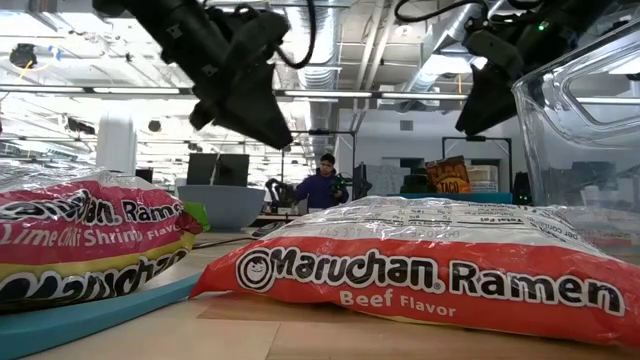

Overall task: Pick & Place Food Item
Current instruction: Put the left black spoon into the green bin

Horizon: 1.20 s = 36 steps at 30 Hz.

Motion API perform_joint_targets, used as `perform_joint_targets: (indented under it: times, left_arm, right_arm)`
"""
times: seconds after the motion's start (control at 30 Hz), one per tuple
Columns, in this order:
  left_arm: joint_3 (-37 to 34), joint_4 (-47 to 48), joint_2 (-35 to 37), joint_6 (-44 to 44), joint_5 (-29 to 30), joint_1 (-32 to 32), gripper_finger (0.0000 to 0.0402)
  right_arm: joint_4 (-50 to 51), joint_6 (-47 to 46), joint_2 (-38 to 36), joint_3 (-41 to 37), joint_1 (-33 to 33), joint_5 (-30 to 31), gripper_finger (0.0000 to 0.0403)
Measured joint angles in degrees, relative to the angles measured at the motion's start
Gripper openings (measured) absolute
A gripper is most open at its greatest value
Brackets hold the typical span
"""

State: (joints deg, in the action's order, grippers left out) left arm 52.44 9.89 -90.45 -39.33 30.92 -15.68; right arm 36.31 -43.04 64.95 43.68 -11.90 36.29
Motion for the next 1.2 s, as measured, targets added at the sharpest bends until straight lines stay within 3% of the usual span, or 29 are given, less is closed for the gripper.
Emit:
perform_joint_targets:
  times: [0.4,0.57,0.8,1.2]
  left_arm:
    - [9.19,7.52,-10.24,3.03,-0.97,2.48,0.005]
    - [11.59,16.41,-10.79,-2.56,-2.15,3.49,0.0045]
    - [11.59,28.27,-10.43,-13.56,-9.65,5.78,0.0043]
    - [11.57,28.09,-10.43,-15.04,-18.44,7.96,0.0047]
  right_arm:
    - [-2.88,1.49,-0.02,-0.02,-0.04,0.01,0.015]
    - [-3.47,4.73,-0.02,-0.02,-0.02,0.05,0.015]
    - [-7.12,11.91,-0.02,-0.02,0.02,0.07,0.015]
    - [-6.87,15.16,-0.02,-0.02,0.02,0.05,0.015]
